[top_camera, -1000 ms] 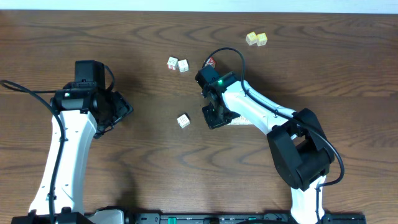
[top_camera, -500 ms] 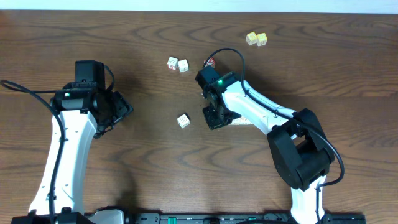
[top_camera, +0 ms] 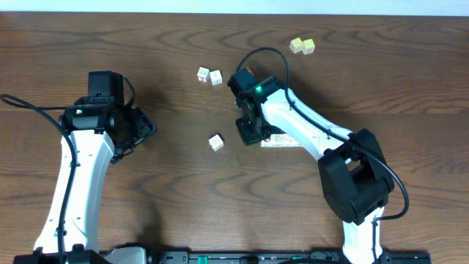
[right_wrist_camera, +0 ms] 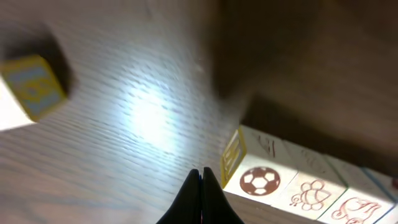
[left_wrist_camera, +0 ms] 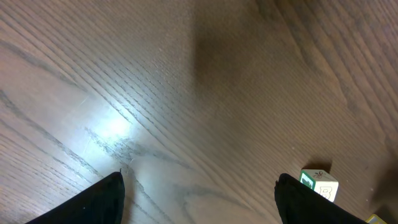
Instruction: Lift 5 blocks
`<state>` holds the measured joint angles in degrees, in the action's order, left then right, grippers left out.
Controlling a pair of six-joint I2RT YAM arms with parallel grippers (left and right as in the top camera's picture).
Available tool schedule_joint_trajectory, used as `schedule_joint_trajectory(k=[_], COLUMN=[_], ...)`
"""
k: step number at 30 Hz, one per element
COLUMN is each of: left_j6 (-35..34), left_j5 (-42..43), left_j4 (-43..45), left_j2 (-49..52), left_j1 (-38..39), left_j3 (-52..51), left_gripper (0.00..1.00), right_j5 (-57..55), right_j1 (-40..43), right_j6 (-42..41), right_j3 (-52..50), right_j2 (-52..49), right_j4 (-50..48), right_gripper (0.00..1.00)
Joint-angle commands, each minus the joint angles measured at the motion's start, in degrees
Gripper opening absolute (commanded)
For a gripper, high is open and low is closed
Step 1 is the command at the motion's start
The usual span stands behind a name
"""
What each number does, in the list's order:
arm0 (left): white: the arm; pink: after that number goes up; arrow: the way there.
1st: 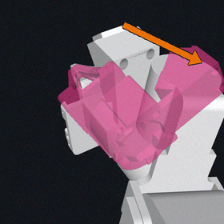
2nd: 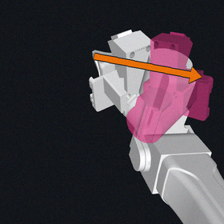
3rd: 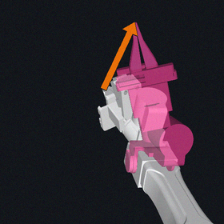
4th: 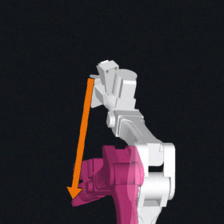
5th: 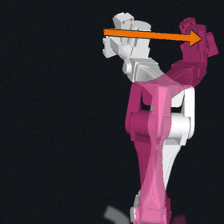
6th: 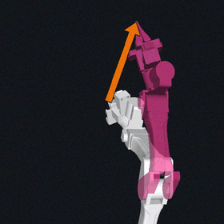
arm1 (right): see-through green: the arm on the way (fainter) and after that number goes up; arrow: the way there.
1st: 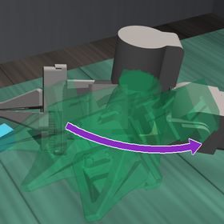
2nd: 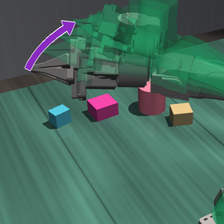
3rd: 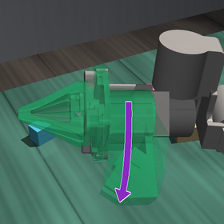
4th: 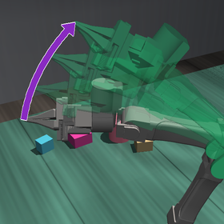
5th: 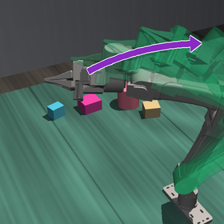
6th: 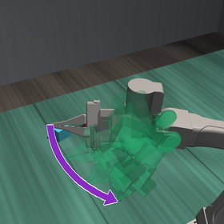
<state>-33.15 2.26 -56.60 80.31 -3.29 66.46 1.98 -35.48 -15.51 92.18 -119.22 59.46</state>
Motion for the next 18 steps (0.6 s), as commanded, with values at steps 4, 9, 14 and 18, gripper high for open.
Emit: schedule_joint_trajectory(k=[4,9,14,18], left_j6=[0.3,0.3,0.3,0.3], left_j5=[-0.3,-0.3,-0.3,-0.3], left_j4=[-0.2,-0.2,-0.2,-0.2], left_j2=[-0.6,-0.6,-0.6,-0.6], left_j1=[-0.2,-0.2,-0.2,-0.2], left_j3=[1.0,1.0,1.0,1.0], left_gripper=[0.78,0.78,0.78,0.78], right_j5=[12.6,14.0,11.2,7.8], right_j1=[-0.9,-4.1,-7.3,-10.8], right_j6=[-0.7,-0.8,-0.8,-0.8], right_j3=[1.5,1.5,1.5,1.5], right_j2=[1.2,1.2,1.0,-0.1], right_j4=[-7.5,-16.9,-23.9,-27.3], right_gripper=[0.01,0.01,0.01,0.01])
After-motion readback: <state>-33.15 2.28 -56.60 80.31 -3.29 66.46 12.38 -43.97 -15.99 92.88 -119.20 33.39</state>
